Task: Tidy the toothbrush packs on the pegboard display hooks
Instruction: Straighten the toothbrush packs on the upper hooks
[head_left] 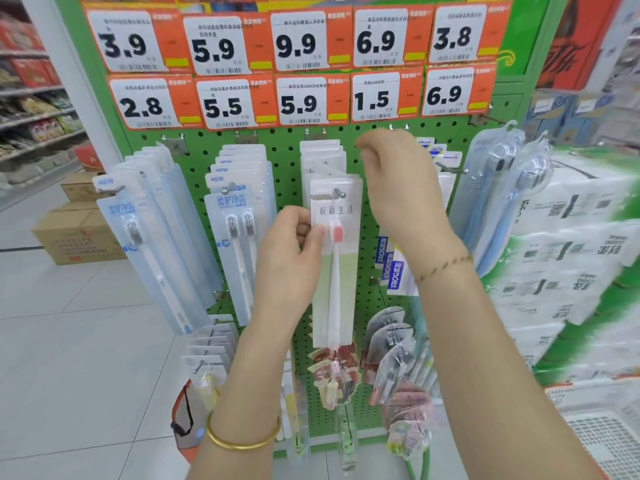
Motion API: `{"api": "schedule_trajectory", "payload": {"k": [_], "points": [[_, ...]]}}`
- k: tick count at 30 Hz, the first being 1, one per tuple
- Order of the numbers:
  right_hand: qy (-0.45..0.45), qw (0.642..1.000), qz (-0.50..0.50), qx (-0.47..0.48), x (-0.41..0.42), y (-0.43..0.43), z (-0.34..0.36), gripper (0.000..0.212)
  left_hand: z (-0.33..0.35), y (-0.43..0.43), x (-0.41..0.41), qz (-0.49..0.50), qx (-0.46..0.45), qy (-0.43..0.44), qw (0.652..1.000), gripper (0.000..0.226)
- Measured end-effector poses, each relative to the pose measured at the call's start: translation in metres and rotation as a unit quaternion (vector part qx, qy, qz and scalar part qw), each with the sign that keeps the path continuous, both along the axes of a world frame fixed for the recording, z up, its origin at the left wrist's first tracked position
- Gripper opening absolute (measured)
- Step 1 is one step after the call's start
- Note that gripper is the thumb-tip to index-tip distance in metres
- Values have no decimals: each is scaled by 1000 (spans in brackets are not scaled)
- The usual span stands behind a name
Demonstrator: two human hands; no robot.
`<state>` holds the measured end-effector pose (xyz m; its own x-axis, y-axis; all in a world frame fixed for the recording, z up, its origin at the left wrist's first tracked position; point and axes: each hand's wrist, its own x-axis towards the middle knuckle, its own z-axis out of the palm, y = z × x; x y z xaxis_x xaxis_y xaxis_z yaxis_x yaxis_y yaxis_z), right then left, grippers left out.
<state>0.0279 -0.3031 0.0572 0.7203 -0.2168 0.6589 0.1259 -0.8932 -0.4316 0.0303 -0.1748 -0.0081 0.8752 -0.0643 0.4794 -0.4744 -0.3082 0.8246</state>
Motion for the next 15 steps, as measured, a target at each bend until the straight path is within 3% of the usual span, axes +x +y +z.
{"api": "schedule_trajectory", "payload": {"k": [2, 6, 15], "points": [[37, 999, 18, -16, 11, 1, 22, 33, 1, 1, 1, -1, 12, -5, 1000, 5], [217, 973, 30, -69, 28, 5, 52, 35, 2, 4, 1, -21, 26, -10, 999, 5], [202, 978, 30, -41, 45, 2, 48, 22, 6, 8, 1, -53, 25, 15, 998, 9]]}}
